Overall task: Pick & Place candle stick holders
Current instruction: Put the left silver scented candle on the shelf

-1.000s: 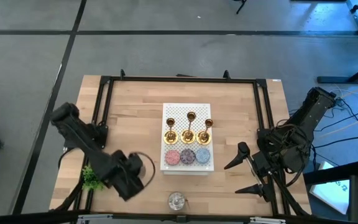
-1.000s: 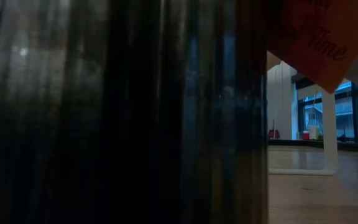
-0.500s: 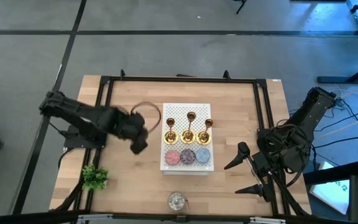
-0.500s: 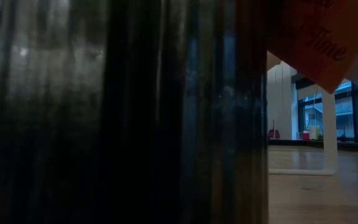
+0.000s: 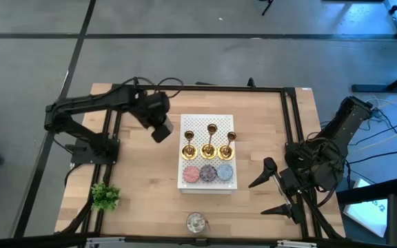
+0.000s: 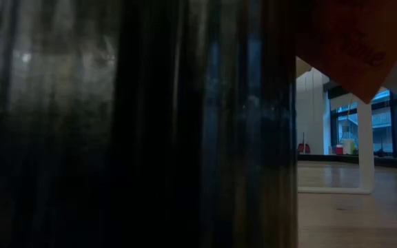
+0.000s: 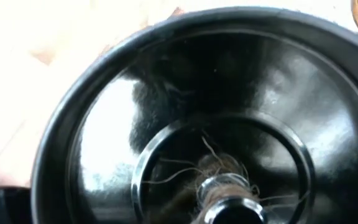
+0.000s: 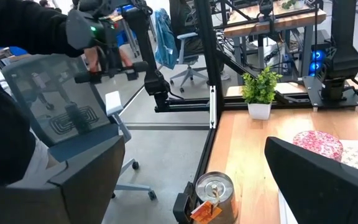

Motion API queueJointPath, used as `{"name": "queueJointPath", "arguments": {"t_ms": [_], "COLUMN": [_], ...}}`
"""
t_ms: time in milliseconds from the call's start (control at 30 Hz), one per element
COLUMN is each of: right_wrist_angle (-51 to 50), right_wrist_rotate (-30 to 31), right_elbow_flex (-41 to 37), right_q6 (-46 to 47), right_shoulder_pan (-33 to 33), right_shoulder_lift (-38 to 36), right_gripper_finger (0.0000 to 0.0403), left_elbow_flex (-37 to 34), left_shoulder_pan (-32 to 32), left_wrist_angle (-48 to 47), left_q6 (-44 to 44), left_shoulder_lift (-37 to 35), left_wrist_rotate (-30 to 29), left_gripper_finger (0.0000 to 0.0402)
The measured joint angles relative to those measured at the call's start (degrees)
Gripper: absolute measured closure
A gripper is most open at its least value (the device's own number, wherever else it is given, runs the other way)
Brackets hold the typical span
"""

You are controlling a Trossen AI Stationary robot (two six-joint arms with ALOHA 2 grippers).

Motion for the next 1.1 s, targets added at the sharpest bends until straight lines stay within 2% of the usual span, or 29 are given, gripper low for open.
{"name": "queueJointPath", "arguments": {"t_ms": [233,667,833,1100], "right_wrist_angle": [0.0,0.0,0.0,-0.3], "right_wrist_rotate": [0.0,0.1,0.2,0.2], "right_elbow_flex": [0.0,0.0,0.0,0.0], "right_q6": [0.3,0.6,0.3,0.1], "right_shoulder_pan": [0.0,0.0,0.0,0.0], "right_shoulder_lift": [0.0,0.0,0.0,0.0], "right_gripper_finger": [0.0012,0.0012,0.0012,0.0012], "left_elbow_flex": [4.8,28.2,31.9,32.1], "left_shoulder_pan": [5.9,8.4,6.9,5.6], "left_wrist_angle": [-0.1,-8.0,-7.9,-6.8], "left_q6": [9.8,21.6,24.4,27.5], "left_shoulder_lift": [7.8,25.1,28.4,28.4], "left_wrist_rotate": [0.3,-0.3,0.1,0.4], "left_gripper_finger": [0.0069,0.0074,0.0074,0.0081]}}
